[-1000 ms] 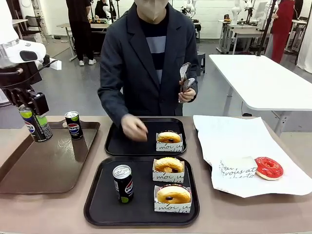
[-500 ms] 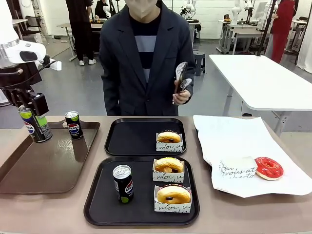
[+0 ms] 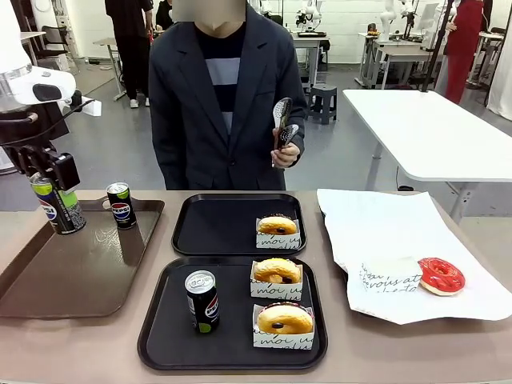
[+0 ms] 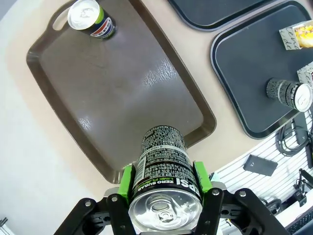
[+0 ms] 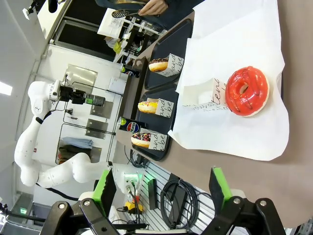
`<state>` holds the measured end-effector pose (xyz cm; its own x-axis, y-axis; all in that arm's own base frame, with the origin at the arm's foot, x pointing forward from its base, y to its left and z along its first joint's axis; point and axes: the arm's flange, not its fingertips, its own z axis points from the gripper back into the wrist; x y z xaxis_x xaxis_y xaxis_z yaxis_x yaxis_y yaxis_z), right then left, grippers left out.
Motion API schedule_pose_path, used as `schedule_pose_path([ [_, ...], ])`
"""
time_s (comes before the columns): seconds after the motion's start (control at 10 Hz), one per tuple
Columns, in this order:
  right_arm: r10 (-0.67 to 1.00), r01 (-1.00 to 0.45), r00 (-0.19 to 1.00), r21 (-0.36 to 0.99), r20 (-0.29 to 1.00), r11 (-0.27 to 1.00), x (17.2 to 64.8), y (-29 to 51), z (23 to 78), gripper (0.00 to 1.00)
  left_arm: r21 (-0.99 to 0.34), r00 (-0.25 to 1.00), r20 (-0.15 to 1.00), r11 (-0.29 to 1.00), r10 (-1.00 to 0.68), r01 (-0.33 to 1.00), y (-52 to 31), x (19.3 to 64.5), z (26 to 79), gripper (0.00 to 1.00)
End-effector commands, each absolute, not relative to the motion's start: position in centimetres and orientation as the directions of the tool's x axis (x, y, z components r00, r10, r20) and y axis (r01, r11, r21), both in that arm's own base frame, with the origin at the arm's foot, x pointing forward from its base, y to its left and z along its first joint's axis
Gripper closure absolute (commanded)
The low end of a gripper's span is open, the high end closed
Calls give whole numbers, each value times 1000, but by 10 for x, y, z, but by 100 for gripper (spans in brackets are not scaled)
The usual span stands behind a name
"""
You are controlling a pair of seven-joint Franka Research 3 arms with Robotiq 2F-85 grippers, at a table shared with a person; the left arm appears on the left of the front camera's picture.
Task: Set up donuts and drinks on trays.
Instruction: Pick up one Pepsi coke from the Handle tray and place it on the Flat Tray without a Pepsi coke.
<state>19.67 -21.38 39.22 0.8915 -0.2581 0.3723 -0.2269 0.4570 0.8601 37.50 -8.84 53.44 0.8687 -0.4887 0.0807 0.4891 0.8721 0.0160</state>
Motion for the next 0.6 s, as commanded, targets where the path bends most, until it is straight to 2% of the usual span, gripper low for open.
schedule_pose_path([
  [0.0,-267,-248,880,861,392,445,198,-215,393,0,1,836,91,840,-541,543,-103,385,531,42],
  [0.5,-267,-248,880,861,392,445,198,-215,393,0,45,813,70,816,-579,577,-162,411,505,42],
])
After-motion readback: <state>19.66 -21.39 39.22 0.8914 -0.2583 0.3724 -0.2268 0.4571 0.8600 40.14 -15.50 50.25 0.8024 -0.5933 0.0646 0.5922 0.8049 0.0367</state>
